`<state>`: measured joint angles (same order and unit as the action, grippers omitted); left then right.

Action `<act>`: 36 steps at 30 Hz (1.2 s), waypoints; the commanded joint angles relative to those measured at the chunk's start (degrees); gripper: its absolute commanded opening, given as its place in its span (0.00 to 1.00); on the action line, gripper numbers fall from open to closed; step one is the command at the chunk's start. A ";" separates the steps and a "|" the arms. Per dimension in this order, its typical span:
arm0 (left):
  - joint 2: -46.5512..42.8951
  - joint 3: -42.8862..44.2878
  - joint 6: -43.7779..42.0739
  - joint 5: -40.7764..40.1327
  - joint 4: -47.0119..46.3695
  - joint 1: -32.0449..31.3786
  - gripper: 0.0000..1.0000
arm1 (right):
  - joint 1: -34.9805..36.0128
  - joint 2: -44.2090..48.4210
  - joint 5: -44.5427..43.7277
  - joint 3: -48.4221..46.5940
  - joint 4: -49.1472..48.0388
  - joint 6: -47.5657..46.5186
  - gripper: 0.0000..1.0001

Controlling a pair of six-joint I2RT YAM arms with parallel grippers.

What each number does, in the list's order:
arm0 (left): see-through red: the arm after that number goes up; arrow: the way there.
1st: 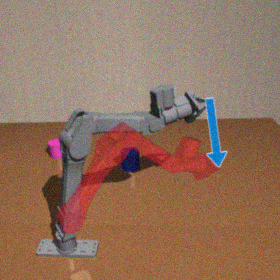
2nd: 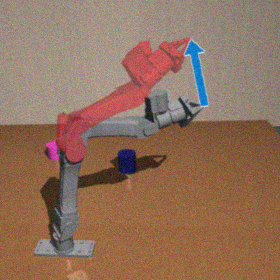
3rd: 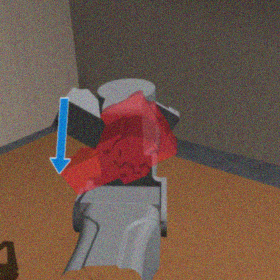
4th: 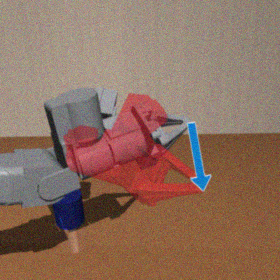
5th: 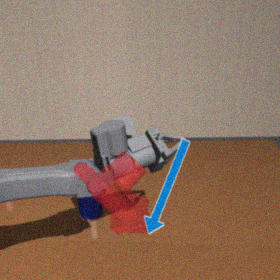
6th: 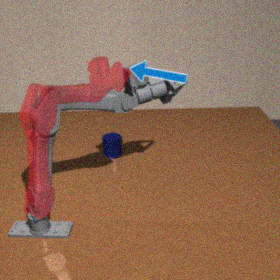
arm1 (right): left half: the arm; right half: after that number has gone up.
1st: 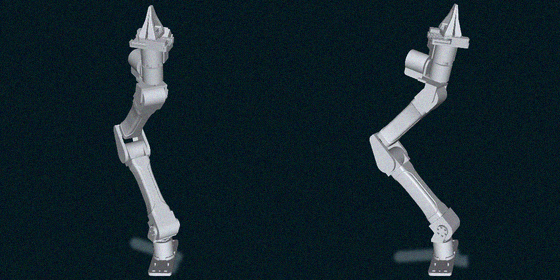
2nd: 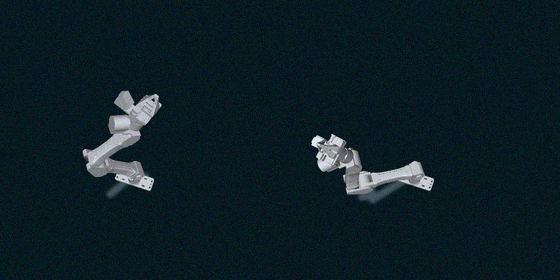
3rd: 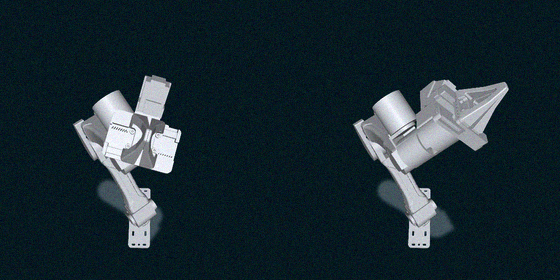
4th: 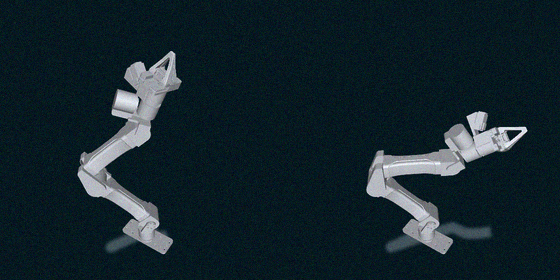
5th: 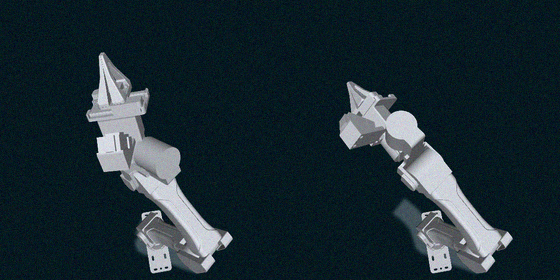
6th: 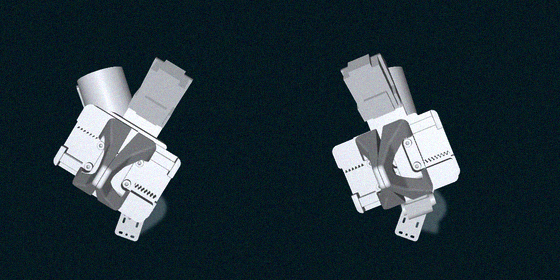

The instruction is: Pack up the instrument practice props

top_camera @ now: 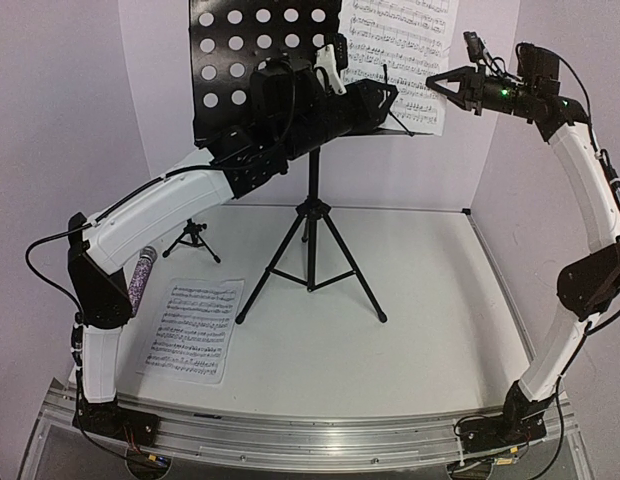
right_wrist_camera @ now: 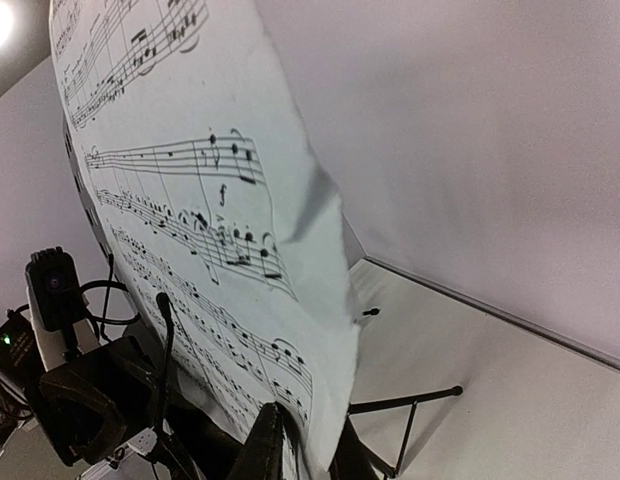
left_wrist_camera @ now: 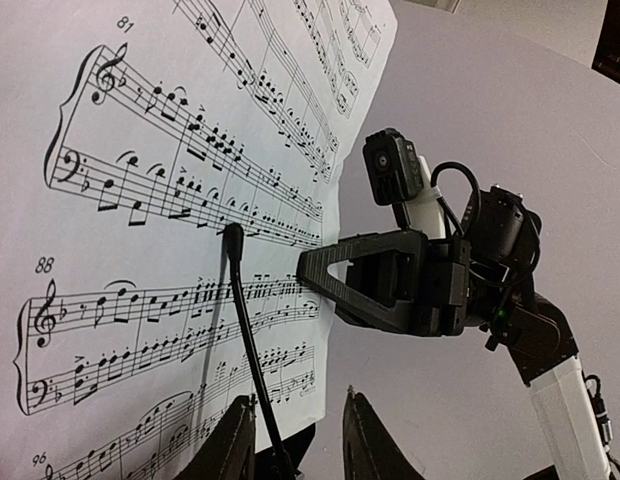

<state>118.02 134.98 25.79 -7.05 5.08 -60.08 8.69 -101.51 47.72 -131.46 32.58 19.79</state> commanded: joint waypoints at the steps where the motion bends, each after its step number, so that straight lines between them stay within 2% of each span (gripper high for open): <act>1: 2.00 -0.36 5.19 1.93 7.53 0.53 0.31 | 0.31 1.71 0.66 -0.69 -1.90 0.02 0.11; 10: 1.66 -1.64 9.43 2.99 12.39 1.34 0.35 | 0.23 1.07 1.04 -1.61 -1.99 0.17 0.11; 14: 3.15 0.85 9.47 2.69 15.05 1.47 0.35 | 0.33 0.91 1.14 -1.75 -1.99 0.31 0.11; 18: 3.68 4.02 6.57 -4.28 19.86 0.08 0.44 | 0.30 1.14 1.08 -1.56 -1.99 0.18 0.11; 21: 3.15 4.15 3.81 -9.96 19.10 -0.56 0.46 | 0.46 1.23 0.89 -1.58 -1.99 0.24 0.10; 25: 3.45 4.13 0.11 -12.96 14.75 -0.56 0.46 | 0.94 1.14 1.04 -1.29 -1.99 -0.40 0.10; 28: 4.33 4.74 -1.54 -13.57 13.21 -0.58 0.40 | 1.72 1.17 1.83 -1.06 -1.93 -0.93 0.09; 36: 5.35 4.68 -2.65 -12.90 11.24 -0.41 0.34 | 3.71 4.08 1.41 3.04 -1.91 -2.44 0.07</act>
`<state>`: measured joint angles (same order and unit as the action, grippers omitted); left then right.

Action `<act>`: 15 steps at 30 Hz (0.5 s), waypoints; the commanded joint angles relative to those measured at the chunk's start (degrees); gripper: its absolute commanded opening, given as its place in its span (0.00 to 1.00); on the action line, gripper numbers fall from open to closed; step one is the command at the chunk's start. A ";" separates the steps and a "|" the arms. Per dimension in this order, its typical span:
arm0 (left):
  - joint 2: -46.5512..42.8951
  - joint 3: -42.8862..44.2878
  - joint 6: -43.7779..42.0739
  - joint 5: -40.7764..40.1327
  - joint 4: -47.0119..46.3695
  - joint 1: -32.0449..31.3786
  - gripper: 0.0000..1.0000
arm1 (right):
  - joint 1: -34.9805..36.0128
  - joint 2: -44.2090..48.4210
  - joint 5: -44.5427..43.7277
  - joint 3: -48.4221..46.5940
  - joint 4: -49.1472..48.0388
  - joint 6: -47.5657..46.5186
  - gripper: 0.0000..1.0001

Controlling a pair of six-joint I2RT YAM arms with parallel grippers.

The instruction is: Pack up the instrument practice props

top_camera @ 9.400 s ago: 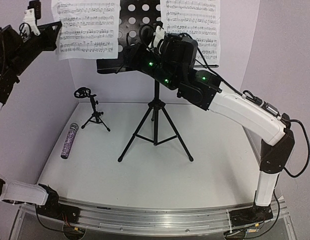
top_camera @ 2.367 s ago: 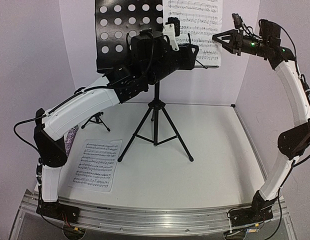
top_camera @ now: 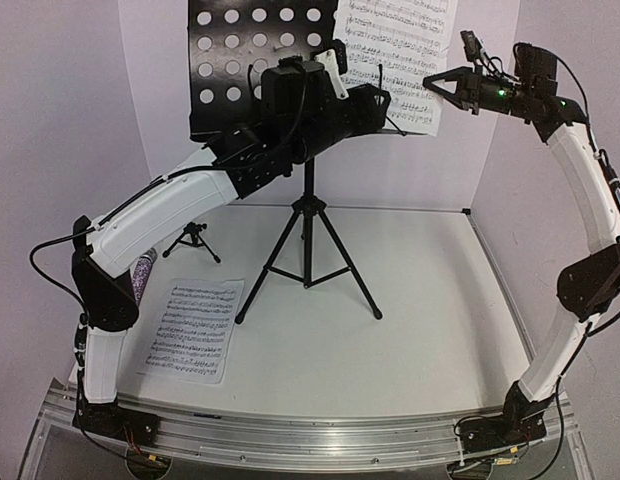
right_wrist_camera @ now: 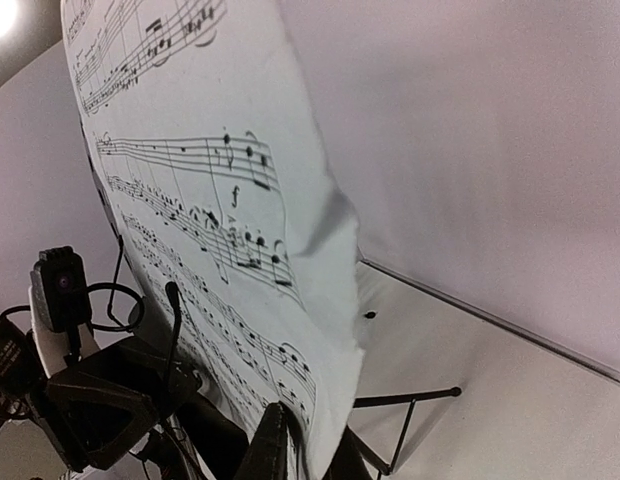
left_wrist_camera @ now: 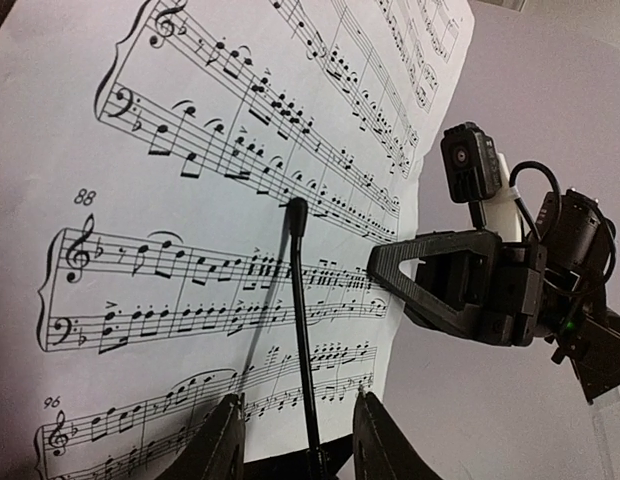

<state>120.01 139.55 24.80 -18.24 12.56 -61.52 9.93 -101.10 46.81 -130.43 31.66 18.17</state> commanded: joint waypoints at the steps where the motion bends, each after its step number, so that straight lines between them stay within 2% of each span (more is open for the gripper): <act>1: 3.39 0.02 -1.89 -1.58 3.38 1.04 0.31 | 2.63 4.08 2.32 2.59 -0.99 -1.03 0.07; 8: 3.41 -0.32 -1.52 -0.39 2.56 1.19 0.01 | 3.06 5.53 1.52 3.81 -1.05 -1.68 0.07; 15: -1.00 -7.00 -2.07 2.66 -1.08 1.23 0.00 | 3.03 4.86 -2.60 3.20 -0.85 -0.64 0.04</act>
<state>120.74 137.78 24.52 -16.87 10.18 -61.81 11.68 -98.10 44.61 -126.58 30.76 16.56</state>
